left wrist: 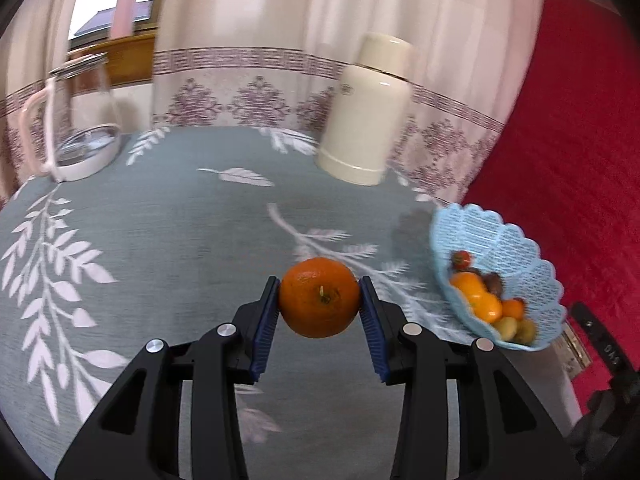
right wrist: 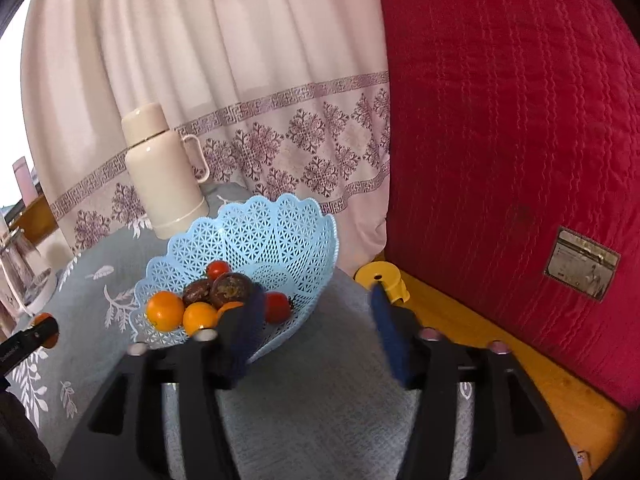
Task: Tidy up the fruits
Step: 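Carry the small orange into the blue basket and open the left gripper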
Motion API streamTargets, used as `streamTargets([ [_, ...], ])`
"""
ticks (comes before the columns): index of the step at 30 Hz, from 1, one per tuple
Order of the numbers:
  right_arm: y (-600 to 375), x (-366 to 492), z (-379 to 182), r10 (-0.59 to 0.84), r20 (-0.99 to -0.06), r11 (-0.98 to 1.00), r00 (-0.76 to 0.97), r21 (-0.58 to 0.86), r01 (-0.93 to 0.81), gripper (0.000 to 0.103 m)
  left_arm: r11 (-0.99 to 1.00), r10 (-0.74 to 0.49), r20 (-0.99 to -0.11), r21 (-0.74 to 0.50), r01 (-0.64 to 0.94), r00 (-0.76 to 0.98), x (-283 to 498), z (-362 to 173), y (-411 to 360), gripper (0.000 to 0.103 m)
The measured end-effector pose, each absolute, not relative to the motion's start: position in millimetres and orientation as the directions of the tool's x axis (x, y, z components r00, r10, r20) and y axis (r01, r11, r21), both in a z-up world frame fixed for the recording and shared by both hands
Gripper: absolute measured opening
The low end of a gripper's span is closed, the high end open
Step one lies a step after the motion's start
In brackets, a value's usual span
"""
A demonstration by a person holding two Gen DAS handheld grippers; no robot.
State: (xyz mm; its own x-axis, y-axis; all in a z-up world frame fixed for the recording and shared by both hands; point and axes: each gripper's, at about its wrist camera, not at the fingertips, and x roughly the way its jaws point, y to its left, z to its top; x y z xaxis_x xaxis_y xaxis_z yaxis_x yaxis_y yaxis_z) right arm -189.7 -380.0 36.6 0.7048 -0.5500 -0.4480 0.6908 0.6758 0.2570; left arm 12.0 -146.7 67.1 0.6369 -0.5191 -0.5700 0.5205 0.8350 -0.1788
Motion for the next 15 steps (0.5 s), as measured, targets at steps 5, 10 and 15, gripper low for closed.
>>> streamTargets([
  [5, -376.5, -193.3, 35.1, -0.548, -0.425, 0.681, 0.720, 0.273, 0.679, 0.073, 0.784, -0.578, -0.566, -0.184, 0.593, 0.588, -7.4, 71.8, -183.9, 0.041],
  [10, -378.3, -196.8, 33.6, -0.537, -0.416, 0.683, 0.734, 0.296, 0.668, 0.073, 0.738, -0.608, -0.575, -0.155, 0.657, 0.548, -23.8, 69.1, -223.6, 0.041],
  [15, -381.8, -198.5, 31.3, -0.520, -0.419, 0.680, 0.745, 0.325, 0.657, 0.073, 0.707, -0.623, -0.595, -0.152, 0.691, 0.507, -30.1, 61.5, -251.9, 0.041],
])
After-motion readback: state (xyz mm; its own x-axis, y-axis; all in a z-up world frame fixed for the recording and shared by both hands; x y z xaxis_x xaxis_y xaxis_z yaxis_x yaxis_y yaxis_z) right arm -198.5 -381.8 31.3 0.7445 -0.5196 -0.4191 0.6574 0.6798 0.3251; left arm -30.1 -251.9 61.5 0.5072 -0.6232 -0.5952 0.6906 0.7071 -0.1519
